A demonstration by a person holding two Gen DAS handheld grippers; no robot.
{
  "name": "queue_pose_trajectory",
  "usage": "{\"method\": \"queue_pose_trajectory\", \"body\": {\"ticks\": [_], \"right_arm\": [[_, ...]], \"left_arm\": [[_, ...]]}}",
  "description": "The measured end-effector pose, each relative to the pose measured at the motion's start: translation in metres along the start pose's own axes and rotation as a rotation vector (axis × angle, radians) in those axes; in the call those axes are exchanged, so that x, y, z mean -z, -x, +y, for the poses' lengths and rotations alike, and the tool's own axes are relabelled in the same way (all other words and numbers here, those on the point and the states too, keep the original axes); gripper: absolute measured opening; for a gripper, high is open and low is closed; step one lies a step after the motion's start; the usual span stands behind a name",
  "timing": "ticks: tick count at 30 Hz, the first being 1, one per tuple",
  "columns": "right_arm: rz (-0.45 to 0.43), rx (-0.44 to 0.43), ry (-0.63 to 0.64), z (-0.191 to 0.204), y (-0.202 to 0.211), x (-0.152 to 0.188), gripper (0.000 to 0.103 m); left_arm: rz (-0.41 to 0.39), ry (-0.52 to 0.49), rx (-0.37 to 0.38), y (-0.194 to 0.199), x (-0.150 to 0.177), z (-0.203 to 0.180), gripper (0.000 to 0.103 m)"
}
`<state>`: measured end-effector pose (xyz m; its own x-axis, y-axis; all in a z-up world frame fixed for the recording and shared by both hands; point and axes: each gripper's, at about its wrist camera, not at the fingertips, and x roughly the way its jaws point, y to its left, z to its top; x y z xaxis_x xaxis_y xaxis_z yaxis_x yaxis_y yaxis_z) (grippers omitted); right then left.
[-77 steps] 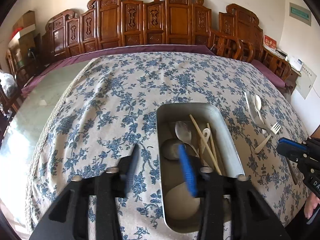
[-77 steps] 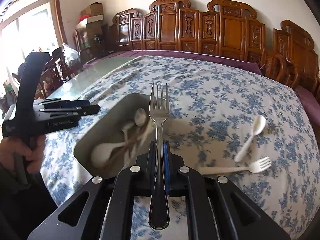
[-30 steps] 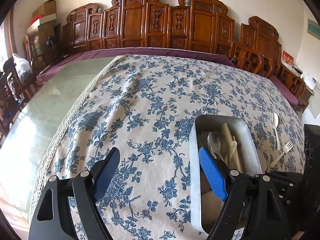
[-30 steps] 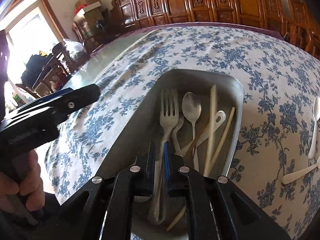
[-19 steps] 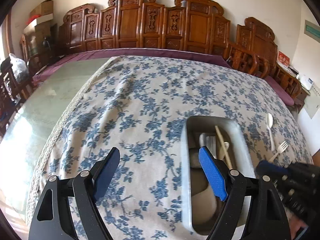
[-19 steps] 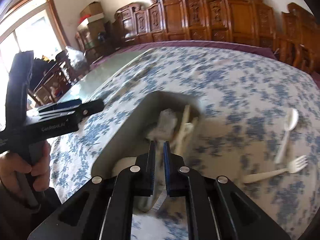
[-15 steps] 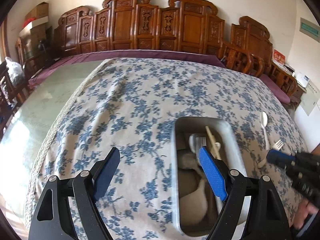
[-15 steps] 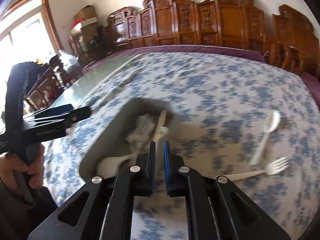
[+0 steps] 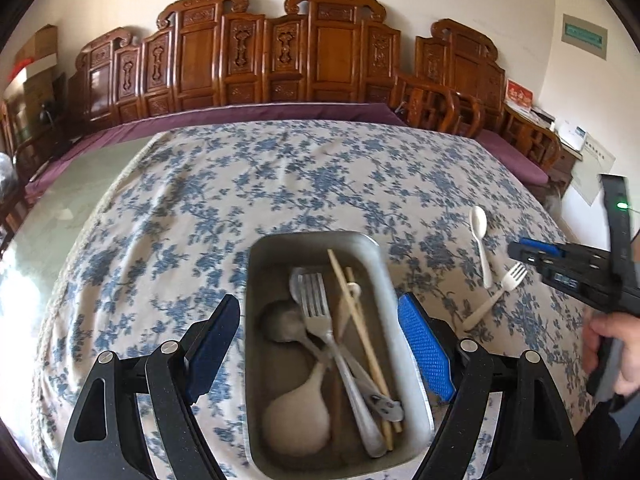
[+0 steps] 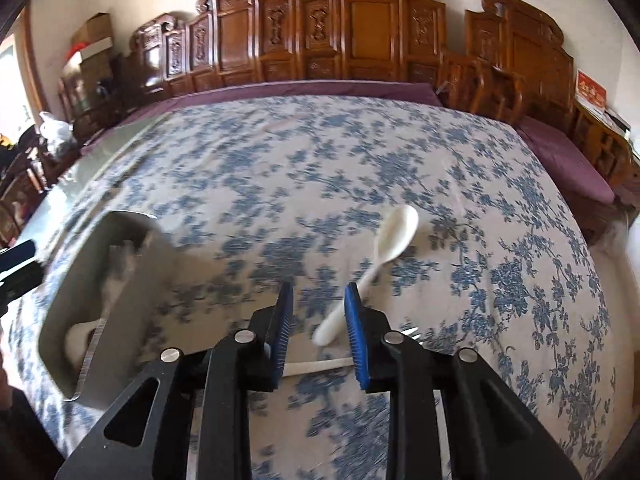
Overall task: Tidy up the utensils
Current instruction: 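Move the right gripper to the white plastic spoon and grasp it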
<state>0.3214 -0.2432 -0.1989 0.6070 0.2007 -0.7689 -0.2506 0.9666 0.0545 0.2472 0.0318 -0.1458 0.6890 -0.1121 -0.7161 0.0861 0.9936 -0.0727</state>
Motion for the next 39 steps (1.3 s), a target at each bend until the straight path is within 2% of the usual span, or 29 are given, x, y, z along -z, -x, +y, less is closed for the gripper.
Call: {"method": "queue_pose_trajectory", "body": {"ticks": [5, 11, 15, 17, 18, 20, 21, 25, 28, 33, 39], "right_arm": [[0.063, 0.052, -0.027, -0.017, -0.036, -0.002, 0.029], [0.116, 0.038, -0.099, -0.030, -0.071, -0.009, 0.029], [0.132, 0.091, -0.088, -0.027, -0.084, -0.014, 0.029], [0.138, 0.121, -0.076, -0.024, -0.086, -0.016, 0.025], [0.141, 0.131, -0.067, -0.023, -0.087, -0.016, 0.017], [0.147, 0.122, -0.068, -0.022, -0.087, -0.016, 0.009], [0.151, 0.105, -0.074, -0.022, -0.086, -0.015, 0.009], [0.111, 0.012, -0.119, -0.022, -0.069, -0.016, 0.009], [0.064, -0.025, -0.101, -0.015, -0.045, -0.020, 0.009], [-0.003, -0.026, -0.018, -0.007, -0.001, -0.012, 0.009], [-0.014, 0.017, 0.027, -0.025, 0.033, 0.026, 0.009]], "left_arm": [[0.007, -0.024, 0.018, -0.003, 0.002, -0.013, 0.078], [0.012, -0.032, 0.038, -0.003, 0.003, -0.020, 0.078], [0.014, -0.049, 0.044, -0.003, 0.004, -0.027, 0.078], [0.014, -0.052, 0.048, -0.003, 0.004, -0.030, 0.078], [0.014, -0.054, 0.051, -0.003, 0.005, -0.032, 0.078], [0.015, -0.062, 0.055, -0.003, 0.006, -0.037, 0.078], [0.015, -0.065, 0.057, -0.003, 0.006, -0.039, 0.078], [0.014, -0.091, 0.071, -0.003, 0.010, -0.049, 0.078], [0.008, -0.116, 0.085, -0.002, 0.013, -0.057, 0.078], [0.008, -0.139, 0.100, -0.001, 0.017, -0.067, 0.078], [0.014, -0.164, 0.126, 0.000, 0.024, -0.082, 0.078]]}}
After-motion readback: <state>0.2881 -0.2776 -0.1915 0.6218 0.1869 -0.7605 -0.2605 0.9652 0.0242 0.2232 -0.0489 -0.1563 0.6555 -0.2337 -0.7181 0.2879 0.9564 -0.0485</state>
